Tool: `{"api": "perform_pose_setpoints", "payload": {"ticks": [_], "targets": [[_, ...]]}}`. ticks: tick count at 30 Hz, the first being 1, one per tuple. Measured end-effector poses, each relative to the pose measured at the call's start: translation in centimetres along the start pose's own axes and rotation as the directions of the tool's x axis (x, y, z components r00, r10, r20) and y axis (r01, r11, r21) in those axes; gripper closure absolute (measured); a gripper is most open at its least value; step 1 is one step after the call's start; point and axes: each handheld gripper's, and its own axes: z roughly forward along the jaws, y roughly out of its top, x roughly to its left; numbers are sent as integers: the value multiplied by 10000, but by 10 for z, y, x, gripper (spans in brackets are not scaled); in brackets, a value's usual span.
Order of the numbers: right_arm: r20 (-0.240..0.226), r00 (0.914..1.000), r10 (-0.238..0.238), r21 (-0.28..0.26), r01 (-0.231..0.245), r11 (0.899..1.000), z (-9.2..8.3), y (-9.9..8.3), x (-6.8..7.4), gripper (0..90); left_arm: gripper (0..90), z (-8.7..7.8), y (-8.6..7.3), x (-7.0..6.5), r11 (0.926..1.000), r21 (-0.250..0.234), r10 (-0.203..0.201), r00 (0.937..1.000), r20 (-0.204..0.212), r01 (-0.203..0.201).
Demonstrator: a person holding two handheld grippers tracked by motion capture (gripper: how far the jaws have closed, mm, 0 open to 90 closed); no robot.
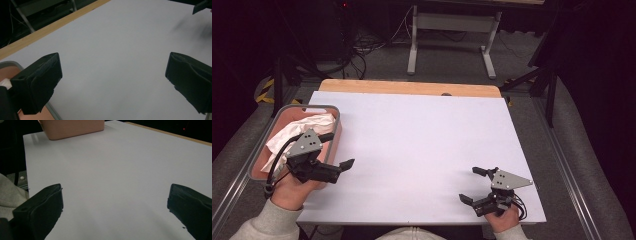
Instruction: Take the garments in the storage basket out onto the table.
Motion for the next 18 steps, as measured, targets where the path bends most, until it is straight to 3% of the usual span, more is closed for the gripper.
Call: {"api": "perform_pose_setpoints", "payload": {"ticks": [3, 16, 18], "targets": [[-9, 10000, 0, -3, 0, 10000, 0, 0, 0, 8, 18, 0, 4, 4, 9997, 175, 144, 9999, -65, -143], [109, 9999, 10, -16, -10, 10000, -1, 0, 0, 8, 29, -2, 6, 25, 9974, 717, -61, 9990, -435, 92], [126, 9999, 4, -6, -4, 10000, -1, 0, 0, 7, 32, -2, 8, 28, 9962, 867, 85, 9985, -540, -38]]}}
